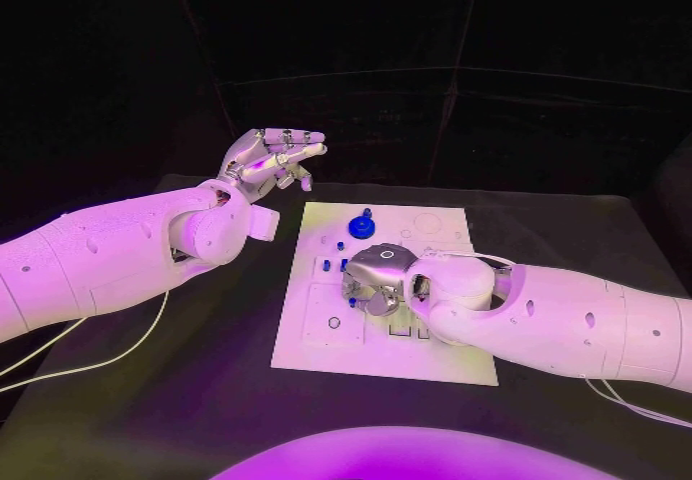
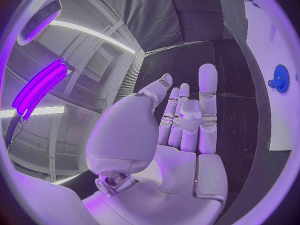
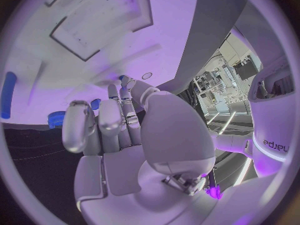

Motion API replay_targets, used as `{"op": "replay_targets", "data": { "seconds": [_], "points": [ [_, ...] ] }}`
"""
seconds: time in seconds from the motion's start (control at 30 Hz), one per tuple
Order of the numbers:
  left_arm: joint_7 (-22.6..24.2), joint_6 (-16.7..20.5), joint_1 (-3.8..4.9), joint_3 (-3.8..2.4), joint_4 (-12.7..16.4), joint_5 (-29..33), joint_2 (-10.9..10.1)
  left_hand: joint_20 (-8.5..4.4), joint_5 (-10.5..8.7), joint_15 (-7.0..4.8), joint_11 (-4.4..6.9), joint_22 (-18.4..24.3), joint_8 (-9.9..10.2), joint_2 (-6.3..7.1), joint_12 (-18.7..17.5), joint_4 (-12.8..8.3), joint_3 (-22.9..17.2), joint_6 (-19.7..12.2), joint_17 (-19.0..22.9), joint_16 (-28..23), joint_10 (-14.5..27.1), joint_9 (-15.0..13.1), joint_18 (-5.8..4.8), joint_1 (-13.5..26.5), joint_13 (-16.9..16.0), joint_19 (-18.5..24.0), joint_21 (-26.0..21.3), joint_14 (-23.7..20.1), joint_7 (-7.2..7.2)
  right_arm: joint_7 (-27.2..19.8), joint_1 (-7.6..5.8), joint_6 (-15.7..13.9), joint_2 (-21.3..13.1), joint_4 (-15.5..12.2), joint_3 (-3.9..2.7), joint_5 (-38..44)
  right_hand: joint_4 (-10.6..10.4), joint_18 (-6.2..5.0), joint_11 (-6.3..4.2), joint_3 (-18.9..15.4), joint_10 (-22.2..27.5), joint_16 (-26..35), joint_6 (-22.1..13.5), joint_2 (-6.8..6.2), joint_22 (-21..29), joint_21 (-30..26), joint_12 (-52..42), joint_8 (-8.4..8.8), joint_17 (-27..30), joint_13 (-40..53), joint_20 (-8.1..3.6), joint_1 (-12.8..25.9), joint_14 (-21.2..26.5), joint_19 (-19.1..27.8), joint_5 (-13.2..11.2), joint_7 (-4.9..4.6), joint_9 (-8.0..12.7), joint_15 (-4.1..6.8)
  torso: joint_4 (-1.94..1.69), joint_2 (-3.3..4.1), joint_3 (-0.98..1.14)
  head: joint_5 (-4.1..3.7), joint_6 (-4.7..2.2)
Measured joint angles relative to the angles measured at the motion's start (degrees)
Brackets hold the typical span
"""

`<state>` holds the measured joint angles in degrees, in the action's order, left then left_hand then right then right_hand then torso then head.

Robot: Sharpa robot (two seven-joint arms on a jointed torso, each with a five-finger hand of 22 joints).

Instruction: Assemble the parts on the task board

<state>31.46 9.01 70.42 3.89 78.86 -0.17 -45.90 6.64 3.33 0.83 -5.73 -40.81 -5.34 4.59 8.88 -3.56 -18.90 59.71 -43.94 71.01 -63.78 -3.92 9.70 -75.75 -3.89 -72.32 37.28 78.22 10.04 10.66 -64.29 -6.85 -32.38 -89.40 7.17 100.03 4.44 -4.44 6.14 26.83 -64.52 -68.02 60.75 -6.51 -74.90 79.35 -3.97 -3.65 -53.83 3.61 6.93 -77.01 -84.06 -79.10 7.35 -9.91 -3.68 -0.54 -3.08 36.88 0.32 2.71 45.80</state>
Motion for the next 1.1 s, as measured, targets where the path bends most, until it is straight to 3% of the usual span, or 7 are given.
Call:
{"op": "replay_targets", "data": {
  "seconds": [0.23,0.43,0.67,0.73,0.8,0.9,1.1],
  "points": [
    [-0.03,-0.02,0.0,0.0,-0.01,0.0,-0.05,0.0,0.0,0.0,0.0,-0.01,0.0,0.0,0.0,0.0,0.0,0.0,0.0,0.0,0.0,0.0,0.0,0.0,0.0,0.0,0.0,0.0,0.0,-0.05,0.02,-1.05,-0.42,-0.29,0.01,0.01,-0.13,0.0,0.13,-0.61,1.92,0.46,-2.88,-0.49,1.05,-0.87,0.0,0.0,1.46,0.0,0.23,0.49,0.12,0.99,0.0,0.09,0.0,-0.29,0.0,-0.02,0.02,-0.18,-0.19],
    [-0.07,-0.03,0.0,0.0,-0.11,0.0,-0.09,0.0,0.0,0.0,0.0,-0.01,0.0,0.0,0.0,0.0,0.0,0.0,0.0,0.0,0.0,0.0,0.0,0.0,0.0,0.0,0.0,0.0,0.0,-0.31,0.04,-3.09,-2.61,-2.17,0.02,-0.08,-0.13,0.01,0.21,-0.93,2.0,0.46,-3.74,-0.71,1.16,-0.92,0.0,0.0,1.86,0.01,0.23,0.71,0.12,0.99,0.0,0.16,-0.01,-0.29,0.03,-0.02,0.07,-0.08,-0.31],
    [-0.1,-0.06,0.0,0.01,-0.31,0.01,-0.16,0.0,0.0,0.0,0.0,0.09,0.0,0.0,0.0,0.0,0.0,0.0,0.18,-0.27,0.0,0.0,0.0,0.0,0.06,0.0,-0.22,0.0,0.0,-0.69,-0.04,-6.32,-8.24,-7.14,-0.1,-1.03,-0.36,0.0,0.21,-1.48,2.0,1.13,-3.74,-1.01,1.94,-1.52,-0.38,0.0,3.02,0.07,0.32,1.01,0.12,1.73,0.0,0.16,-0.01,-0.28,0.09,-0.02,0.07,-0.12,-0.4],
    [-0.11,-0.07,0.0,0.01,-0.36,0.01,-0.17,0.0,0.0,0.0,0.0,0.09,0.0,0.0,0.0,0.0,0.0,-0.01,0.18,-0.27,0.0,0.0,0.0,0.0,0.06,0.0,-0.22,0.0,-0.01,-0.71,-0.25,-6.83,-10.07,-8.42,-0.58,-1.61,-0.48,0.0,0.21,-1.73,2.0,1.13,-3.74,-1.01,2.0,-1.52,-0.47,0.0,3.11,0.07,0.32,1.01,0.12,1.73,0.0,0.16,-0.03,-0.28,0.09,-0.03,0.07,-0.3,-0.52],
    [-0.11,-0.08,0.0,0.01,-0.39,0.01,-0.25,0.0,0.0,0.0,0.0,0.09,0.0,0.0,0.0,0.0,0.0,-0.01,0.18,-0.27,0.0,0.0,0.0,0.0,0.06,0.0,-0.22,0.0,-0.01,-0.71,-0.78,-7.19,-12.0,-9.28,-1.89,-2.58,-0.54,0.0,0.21,-1.97,2.0,1.13,-3.74,-1.24,2.0,-1.52,-0.63,0.0,3.11,0.07,0.32,1.24,0.12,1.73,0.0,0.16,-0.07,-0.28,0.09,-0.05,0.07,-0.54,-0.64],
    [-0.11,-0.1,0.0,0.01,-0.43,0.01,-0.35,0.0,0.0,0.0,0.0,0.09,0.0,0.0,0.0,0.0,0.0,-0.01,0.23,-0.27,0.0,0.0,0.0,0.0,0.06,0.0,-0.22,0.0,-0.01,-0.54,-1.99,-7.43,-14.21,-9.52,-2.97,-4.21,-0.78,0.0,-0.2,-3.35,2.41,1.21,-4.07,-2.0,2.22,-1.88,-0.92,0.0,3.42,0.07,0.21,1.99,0.12,1.84,0.59,0.49,-0.07,-0.28,0.09,-0.05,0.03,-0.8,-0.95],
    [-0.11,-0.13,0.0,0.02,-0.4,0.01,-0.39,0.0,0.0,0.0,0.0,0.09,0.0,0.0,0.0,0.0,0.0,-0.01,0.23,-0.27,0.0,0.0,0.0,0.0,0.05,0.0,-0.22,0.0,-0.01,0.03,-3.48,-7.05,-17.26,-7.96,-3.71,-6.95,-1.62,0.0,-0.22,-8.18,5.11,2.91,-5.42,-2.87,4.75,-4.01,-1.37,0.0,6.17,0.07,0.12,1.72,0.65,3.77,2.0,1.41,-0.07,-0.38,0.16,-0.04,0.0,-1.02,-1.4]
  ]
}}
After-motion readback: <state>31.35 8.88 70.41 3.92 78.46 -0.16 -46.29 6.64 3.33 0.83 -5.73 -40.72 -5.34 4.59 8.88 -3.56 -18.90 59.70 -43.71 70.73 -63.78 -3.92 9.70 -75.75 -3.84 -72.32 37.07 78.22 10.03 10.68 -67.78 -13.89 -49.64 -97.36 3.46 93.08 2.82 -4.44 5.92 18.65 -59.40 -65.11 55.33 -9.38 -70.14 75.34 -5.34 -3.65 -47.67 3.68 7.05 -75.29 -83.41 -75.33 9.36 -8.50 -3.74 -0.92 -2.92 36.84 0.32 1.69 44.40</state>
